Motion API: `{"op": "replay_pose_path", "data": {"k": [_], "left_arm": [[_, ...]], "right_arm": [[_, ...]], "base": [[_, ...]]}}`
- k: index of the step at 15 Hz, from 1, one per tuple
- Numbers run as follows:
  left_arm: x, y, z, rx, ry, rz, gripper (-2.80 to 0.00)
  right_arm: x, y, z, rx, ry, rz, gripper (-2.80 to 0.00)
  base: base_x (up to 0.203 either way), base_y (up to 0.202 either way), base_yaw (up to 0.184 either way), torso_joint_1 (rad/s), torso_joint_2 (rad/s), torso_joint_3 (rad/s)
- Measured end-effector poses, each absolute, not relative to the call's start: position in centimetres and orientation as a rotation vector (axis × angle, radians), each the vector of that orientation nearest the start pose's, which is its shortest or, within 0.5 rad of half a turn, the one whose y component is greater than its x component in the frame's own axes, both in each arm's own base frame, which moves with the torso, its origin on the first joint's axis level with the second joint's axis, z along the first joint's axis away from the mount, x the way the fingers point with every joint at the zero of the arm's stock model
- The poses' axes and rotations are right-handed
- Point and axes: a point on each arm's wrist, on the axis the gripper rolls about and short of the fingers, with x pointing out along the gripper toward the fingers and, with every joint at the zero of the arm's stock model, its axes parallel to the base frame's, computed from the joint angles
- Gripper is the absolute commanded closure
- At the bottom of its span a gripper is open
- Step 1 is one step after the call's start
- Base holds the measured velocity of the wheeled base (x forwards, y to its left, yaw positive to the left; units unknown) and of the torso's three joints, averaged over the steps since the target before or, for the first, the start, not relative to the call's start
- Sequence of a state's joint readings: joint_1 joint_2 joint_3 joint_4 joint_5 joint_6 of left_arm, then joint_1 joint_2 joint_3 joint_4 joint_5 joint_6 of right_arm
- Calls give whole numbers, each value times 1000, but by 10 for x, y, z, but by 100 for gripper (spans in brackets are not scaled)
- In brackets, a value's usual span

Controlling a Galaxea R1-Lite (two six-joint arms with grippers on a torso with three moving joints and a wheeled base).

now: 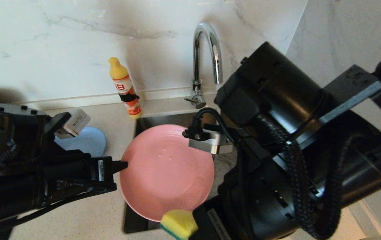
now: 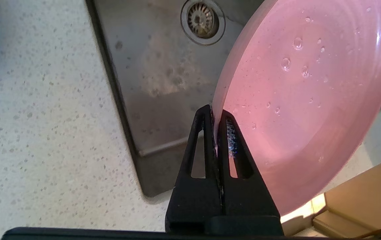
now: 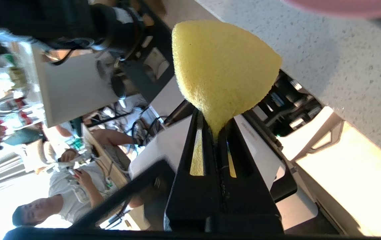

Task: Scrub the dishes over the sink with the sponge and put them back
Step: Wipe the plate

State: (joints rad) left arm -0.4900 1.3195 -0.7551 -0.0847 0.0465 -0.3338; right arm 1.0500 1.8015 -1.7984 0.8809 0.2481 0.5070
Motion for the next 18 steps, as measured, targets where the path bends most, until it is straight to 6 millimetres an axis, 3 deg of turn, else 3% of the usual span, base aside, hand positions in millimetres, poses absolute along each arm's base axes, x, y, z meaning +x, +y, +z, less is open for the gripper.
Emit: {"op": "replay_pose_path", "data": {"k": [8,18], "left_arm": [[170,-106,210,-140,488,-445,0],[160,-109,195,-86,492,-496,0]], "right_arm": [[169,310,256,-22,1219,859,0],[179,326,232,-55,1240,811,0]], "base": [[0,0,0,0,0,0],[0,0,0,0,0,0]]}}
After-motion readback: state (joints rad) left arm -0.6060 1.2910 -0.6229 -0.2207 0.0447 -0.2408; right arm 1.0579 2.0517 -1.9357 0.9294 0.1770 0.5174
